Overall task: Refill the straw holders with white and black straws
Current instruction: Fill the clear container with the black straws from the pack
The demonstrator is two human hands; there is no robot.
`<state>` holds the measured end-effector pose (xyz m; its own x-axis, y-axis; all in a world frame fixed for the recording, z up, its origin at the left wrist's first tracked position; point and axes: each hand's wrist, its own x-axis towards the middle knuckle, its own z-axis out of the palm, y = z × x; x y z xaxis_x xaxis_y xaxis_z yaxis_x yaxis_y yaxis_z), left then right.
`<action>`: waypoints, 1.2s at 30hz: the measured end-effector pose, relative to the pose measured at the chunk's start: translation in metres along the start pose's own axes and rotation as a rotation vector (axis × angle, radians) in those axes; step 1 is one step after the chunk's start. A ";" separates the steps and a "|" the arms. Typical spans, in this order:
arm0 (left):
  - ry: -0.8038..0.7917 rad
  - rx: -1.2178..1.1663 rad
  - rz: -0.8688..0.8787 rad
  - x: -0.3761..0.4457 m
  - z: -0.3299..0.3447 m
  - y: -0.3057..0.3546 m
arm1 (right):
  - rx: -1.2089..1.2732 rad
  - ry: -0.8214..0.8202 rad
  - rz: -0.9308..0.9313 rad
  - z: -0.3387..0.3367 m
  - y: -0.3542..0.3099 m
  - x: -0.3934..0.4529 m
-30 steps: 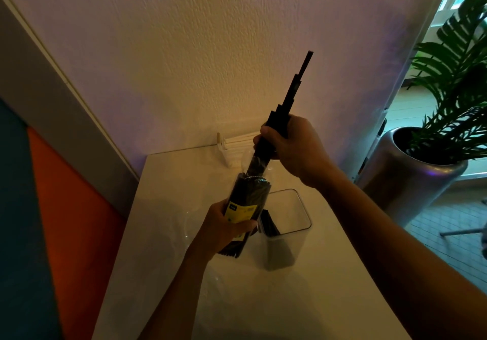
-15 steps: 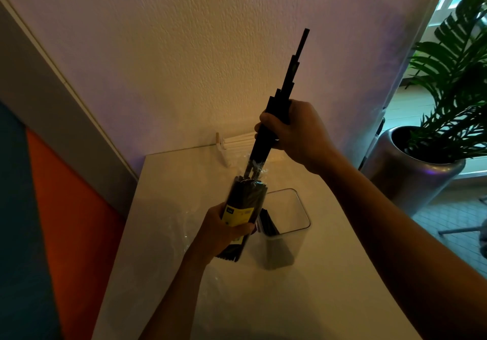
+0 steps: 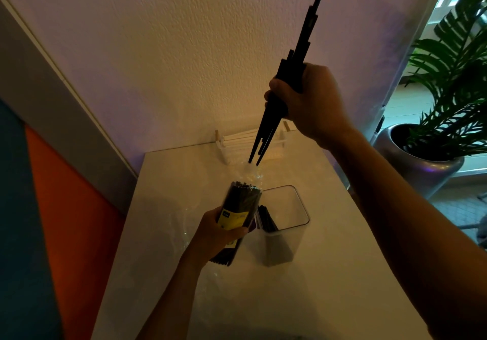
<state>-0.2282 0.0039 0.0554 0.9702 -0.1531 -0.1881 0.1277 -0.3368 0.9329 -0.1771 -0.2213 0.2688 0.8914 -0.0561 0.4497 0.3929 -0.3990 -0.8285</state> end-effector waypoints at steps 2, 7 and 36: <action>0.015 0.007 -0.012 0.000 0.000 -0.003 | -0.050 0.018 -0.034 -0.003 -0.003 0.002; 0.154 -0.025 -0.048 0.003 0.005 -0.010 | -0.219 -0.050 -0.013 -0.004 0.010 -0.002; 0.262 -0.104 -0.040 0.017 0.010 -0.005 | -0.405 -0.481 0.512 0.066 0.121 -0.111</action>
<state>-0.2145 -0.0060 0.0441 0.9824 0.1086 -0.1518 0.1740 -0.2386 0.9554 -0.2134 -0.2027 0.0967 0.9742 0.0416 -0.2219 -0.1203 -0.7359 -0.6663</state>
